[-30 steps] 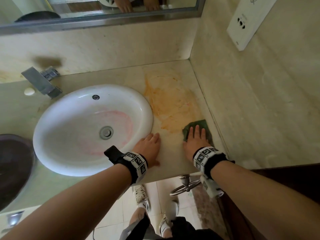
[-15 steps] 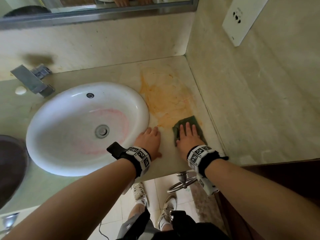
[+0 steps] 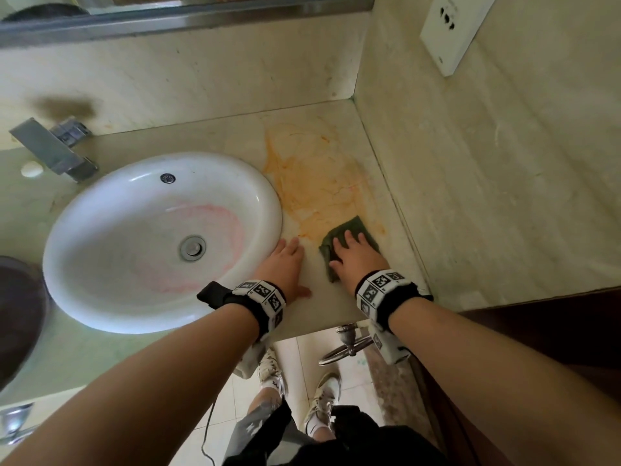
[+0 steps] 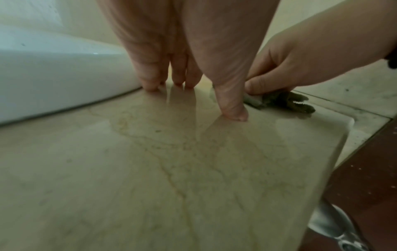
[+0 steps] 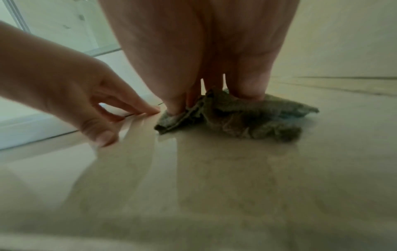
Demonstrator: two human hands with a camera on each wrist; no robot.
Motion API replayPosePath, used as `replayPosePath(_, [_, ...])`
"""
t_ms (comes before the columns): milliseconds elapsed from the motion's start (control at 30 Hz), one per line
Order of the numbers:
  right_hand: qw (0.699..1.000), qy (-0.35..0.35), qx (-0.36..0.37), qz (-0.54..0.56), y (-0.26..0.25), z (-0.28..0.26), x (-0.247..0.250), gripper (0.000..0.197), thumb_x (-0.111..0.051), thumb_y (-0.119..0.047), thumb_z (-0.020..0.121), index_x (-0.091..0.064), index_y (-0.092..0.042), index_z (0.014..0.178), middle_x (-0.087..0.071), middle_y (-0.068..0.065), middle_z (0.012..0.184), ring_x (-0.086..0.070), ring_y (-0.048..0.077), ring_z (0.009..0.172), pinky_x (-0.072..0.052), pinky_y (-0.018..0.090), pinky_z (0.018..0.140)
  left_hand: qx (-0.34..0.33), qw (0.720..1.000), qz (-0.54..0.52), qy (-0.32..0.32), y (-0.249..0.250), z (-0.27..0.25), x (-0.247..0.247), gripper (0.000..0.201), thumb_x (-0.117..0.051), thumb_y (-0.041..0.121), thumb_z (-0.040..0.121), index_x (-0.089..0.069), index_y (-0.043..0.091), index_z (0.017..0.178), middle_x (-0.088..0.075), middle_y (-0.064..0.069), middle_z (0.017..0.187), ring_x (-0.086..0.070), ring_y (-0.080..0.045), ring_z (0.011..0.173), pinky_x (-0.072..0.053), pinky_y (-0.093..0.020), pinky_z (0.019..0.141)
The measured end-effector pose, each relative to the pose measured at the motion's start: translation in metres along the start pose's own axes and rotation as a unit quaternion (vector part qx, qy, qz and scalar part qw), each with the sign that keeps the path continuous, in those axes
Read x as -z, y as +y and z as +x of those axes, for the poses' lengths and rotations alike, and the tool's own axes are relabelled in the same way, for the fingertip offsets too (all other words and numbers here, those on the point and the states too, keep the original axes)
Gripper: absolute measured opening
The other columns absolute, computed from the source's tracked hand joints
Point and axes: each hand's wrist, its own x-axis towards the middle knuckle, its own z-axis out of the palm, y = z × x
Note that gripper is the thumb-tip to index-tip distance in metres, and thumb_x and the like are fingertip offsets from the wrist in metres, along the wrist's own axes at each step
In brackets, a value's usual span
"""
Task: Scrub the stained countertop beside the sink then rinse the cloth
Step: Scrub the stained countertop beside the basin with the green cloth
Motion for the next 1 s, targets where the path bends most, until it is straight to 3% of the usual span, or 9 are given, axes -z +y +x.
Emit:
replayPosePath(167, [0.997,-0.005,0.071,-0.043,-0.022,-0.019,-0.021,0.063,-0.039,-0.036,0.101,-0.008,-0.025,0.154,0.003,-0.001,0.163,0.004,0.028,0.15,-0.025,0.047,0.117,-0.004,1.0,0.006,0.009,0.002,0.003,0.001,0.099,-0.074,0.052,0.073,-0.027,0.009,0.149,-0.019,-0.007,0.158,-0.018,-0.029,0.144,-0.017,-0.034,0.119])
replayPosePath(333, [0.996,0.001,0.085,-0.035,-0.023,-0.008,-0.023,0.054,-0.029,-0.032,0.104,-0.01,-0.028,0.154,0.001,-0.002,0.163,0.004,0.026,0.15,-0.02,0.047,0.119,-0.003,1.0,0.012,0.002,0.003,0.004,0.002,0.1,-0.076,0.053,0.071,-0.029,0.009,0.148,-0.022,-0.008,0.156,-0.02,-0.031,0.143,-0.016,-0.035,0.119])
replayPosePath(467, [0.996,-0.007,0.082,-0.043,-0.026,0.004,-0.016,0.054,-0.028,-0.029,0.104,-0.008,-0.026,0.154,0.001,-0.002,0.163,0.003,0.027,0.15,-0.021,0.048,0.118,0.004,1.0,0.015,-0.009,0.004,0.003,0.003,0.108,-0.077,0.051,0.072,-0.019,0.009,0.153,-0.015,-0.008,0.16,-0.013,-0.032,0.147,-0.011,-0.035,0.12])
replayPosePath(633, [0.993,-0.026,0.093,-0.062,-0.014,-0.019,-0.03,0.058,-0.031,-0.03,0.104,-0.004,-0.023,0.155,0.004,-0.001,0.163,0.005,0.027,0.15,-0.017,0.046,0.12,0.012,1.0,0.005,-0.007,0.0,0.001,-0.002,0.104,-0.073,0.049,0.077,-0.014,0.009,0.154,-0.005,-0.006,0.162,-0.009,-0.029,0.148,-0.013,-0.036,0.12])
replayPosePath(767, [0.993,-0.021,0.1,-0.064,-0.025,-0.006,-0.022,0.062,-0.034,-0.028,0.103,-0.001,-0.02,0.155,0.007,0.001,0.163,0.006,0.029,0.149,-0.014,0.047,0.121,0.033,0.998,-0.024,0.037,0.002,-0.004,-0.006,0.098,-0.08,0.049,0.069,-0.032,0.014,0.147,-0.016,-0.01,0.155,-0.031,-0.029,0.14,-0.029,-0.035,0.117])
replayPosePath(833, [0.992,-0.001,0.11,-0.068,-0.038,0.01,-0.015,0.063,-0.036,-0.026,0.103,-0.001,-0.018,0.154,0.006,0.002,0.163,0.006,0.031,0.149,-0.013,0.047,0.12,0.037,0.998,-0.035,0.041,0.001,-0.003,-0.005,0.103,-0.082,0.049,0.065,-0.032,0.01,0.147,-0.023,-0.009,0.151,-0.036,-0.027,0.136,-0.031,-0.033,0.116])
replayPosePath(900, [0.991,0.001,0.118,-0.063,-0.051,0.024,-0.005,0.063,-0.036,-0.023,0.102,-0.002,-0.017,0.155,0.006,0.001,0.163,0.006,0.031,0.149,-0.012,0.048,0.119,0.038,0.998,-0.031,0.029,0.001,-0.001,0.0,0.108,-0.082,0.048,0.067,-0.028,0.004,0.149,-0.021,-0.012,0.155,-0.03,-0.026,0.14,-0.025,-0.033,0.118])
replayPosePath(1000, [0.991,-0.002,0.121,-0.059,-0.057,0.033,0.004,0.062,-0.035,-0.02,0.102,-0.004,-0.018,0.155,0.005,0.0,0.163,0.006,0.03,0.149,-0.011,0.048,0.119,0.004,0.999,0.022,0.029,0.001,-0.001,0.008,0.096,-0.072,0.052,0.077,-0.032,0.002,0.148,-0.014,-0.015,0.159,-0.015,-0.027,0.146,-0.015,-0.033,0.12])
